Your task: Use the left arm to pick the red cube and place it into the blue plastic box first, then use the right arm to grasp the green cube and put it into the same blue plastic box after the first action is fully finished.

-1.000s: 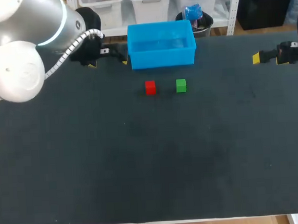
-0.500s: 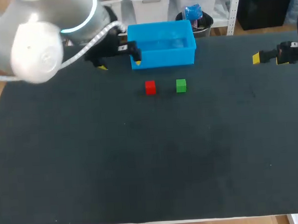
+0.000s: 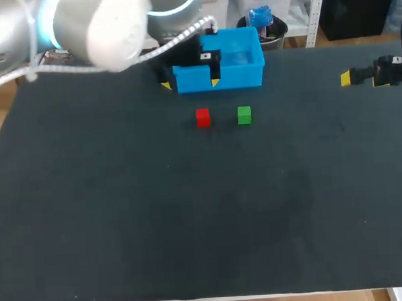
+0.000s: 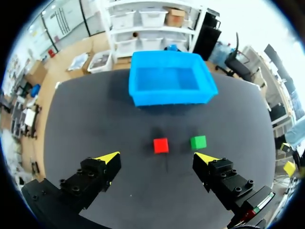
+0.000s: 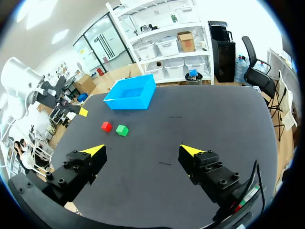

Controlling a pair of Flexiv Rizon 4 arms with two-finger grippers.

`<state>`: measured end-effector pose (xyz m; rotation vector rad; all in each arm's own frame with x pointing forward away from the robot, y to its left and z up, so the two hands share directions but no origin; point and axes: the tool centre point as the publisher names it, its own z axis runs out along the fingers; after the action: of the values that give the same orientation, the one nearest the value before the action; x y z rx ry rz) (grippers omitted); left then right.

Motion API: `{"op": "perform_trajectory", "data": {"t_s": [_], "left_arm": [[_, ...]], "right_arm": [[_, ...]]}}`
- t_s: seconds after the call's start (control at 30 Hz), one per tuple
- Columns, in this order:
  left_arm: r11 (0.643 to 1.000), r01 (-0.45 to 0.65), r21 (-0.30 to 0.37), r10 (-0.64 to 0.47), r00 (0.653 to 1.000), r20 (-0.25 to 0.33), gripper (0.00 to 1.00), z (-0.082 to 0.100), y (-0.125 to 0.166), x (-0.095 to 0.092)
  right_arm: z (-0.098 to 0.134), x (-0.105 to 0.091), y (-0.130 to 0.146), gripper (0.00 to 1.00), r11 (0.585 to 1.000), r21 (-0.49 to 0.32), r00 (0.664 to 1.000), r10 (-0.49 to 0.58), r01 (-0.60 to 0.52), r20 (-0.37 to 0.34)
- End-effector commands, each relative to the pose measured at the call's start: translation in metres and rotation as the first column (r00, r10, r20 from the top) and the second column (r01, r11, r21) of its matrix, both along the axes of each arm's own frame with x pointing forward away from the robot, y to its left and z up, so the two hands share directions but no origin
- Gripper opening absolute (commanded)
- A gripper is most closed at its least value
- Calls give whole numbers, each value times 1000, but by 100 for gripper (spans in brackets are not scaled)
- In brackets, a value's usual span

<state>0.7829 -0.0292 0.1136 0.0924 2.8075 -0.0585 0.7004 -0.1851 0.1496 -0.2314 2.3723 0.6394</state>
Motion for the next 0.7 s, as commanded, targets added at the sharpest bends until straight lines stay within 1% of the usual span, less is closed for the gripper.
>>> {"op": "perform_trajectory", "data": {"t_s": [0.03, 0.1, 0.17, 0.23, 0.43, 0.47, 0.7], "left_arm": [[989, -51, 140, 55, 998, -23, 100, -4, -6, 12], [993, -58, 105, 60, 998, -21, 100, -8, -5, 13], [994, -67, 90, 69, 997, -22, 100, -13, -5, 14], [994, -69, 87, 72, 997, -28, 100, -26, -7, 18], [995, -84, 52, 86, 995, -40, 100, -41, -9, 21], [996, -82, 31, 84, 996, -39, 100, -45, -10, 21], [996, -88, 11, 89, 995, -39, 100, -66, -12, 22]], "right_arm": [[0, 0, 0, 100, 1000, 0, 1000, 1, -1, 0], [0, 0, 0, 100, 1000, 0, 1000, 1, -1, 0], [0, 0, 0, 100, 1000, 0, 1000, 1, -1, 0], [0, 0, 0, 100, 1000, 0, 1000, 1, -1, 0], [0, 0, 0, 100, 1000, 0, 1000, 1, -1, 0], [0, 0, 0, 100, 1000, 0, 1000, 1, -1, 0], [0, 0, 0, 100, 1000, 0, 1000, 1, -1, 0]]}}
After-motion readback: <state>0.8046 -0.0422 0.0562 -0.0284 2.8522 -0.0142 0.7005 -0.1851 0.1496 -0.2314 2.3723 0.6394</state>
